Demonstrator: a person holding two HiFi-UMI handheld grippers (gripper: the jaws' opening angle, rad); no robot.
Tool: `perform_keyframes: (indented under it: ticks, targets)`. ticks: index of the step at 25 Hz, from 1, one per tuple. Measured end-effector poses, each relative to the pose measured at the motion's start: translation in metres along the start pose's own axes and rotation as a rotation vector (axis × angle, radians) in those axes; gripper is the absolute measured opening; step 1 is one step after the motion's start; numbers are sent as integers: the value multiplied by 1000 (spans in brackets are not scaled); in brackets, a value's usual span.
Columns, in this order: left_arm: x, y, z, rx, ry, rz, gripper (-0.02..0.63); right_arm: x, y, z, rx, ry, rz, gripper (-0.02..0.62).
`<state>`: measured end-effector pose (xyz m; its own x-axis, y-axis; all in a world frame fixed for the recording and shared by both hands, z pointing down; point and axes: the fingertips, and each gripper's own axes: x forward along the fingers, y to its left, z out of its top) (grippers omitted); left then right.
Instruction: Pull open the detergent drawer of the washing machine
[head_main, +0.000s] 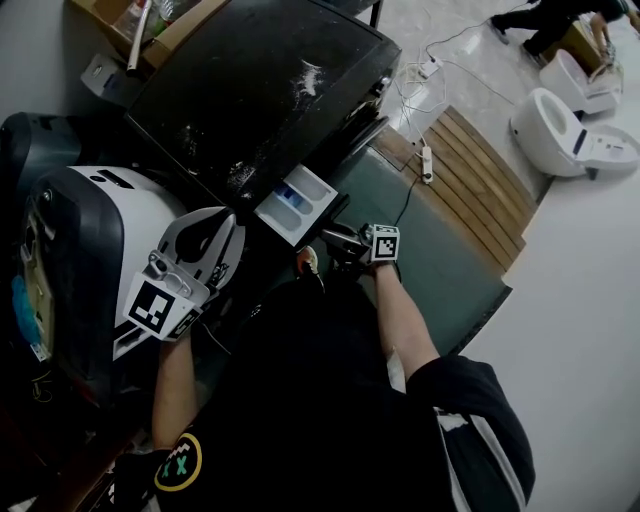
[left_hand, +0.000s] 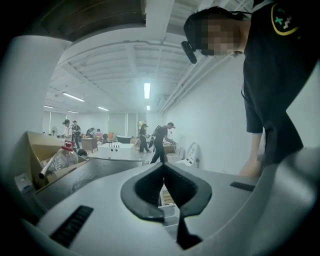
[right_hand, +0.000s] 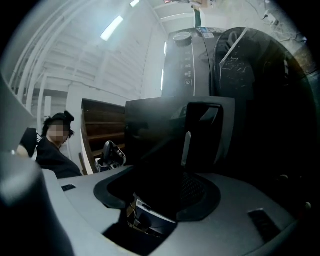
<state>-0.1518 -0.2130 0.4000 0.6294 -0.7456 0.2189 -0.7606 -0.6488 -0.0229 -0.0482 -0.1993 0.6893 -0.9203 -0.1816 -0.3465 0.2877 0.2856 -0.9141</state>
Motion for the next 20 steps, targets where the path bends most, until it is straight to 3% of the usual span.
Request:
perform_keyframes:
  ticks: [6, 9, 13, 16, 20]
  targets:
    - [4, -11, 2, -5, -2, -23, 18, -13, 6, -6, -40, 48, -24, 259]
    - [4, -14, 0, 13, -4, -37, 18, -17, -6, -15, -30, 116, -93, 312]
    - [7, -15, 1, 8, -23, -42, 18, -45, -15, -17, -46, 138, -216, 301]
    - [8, -15, 2, 0, -47, -45, 18, -67, -3, -2, -134, 133, -315, 298]
    - [12, -14, 9, -22, -80, -46, 18, -61, 51, 35, -418, 183, -398, 273]
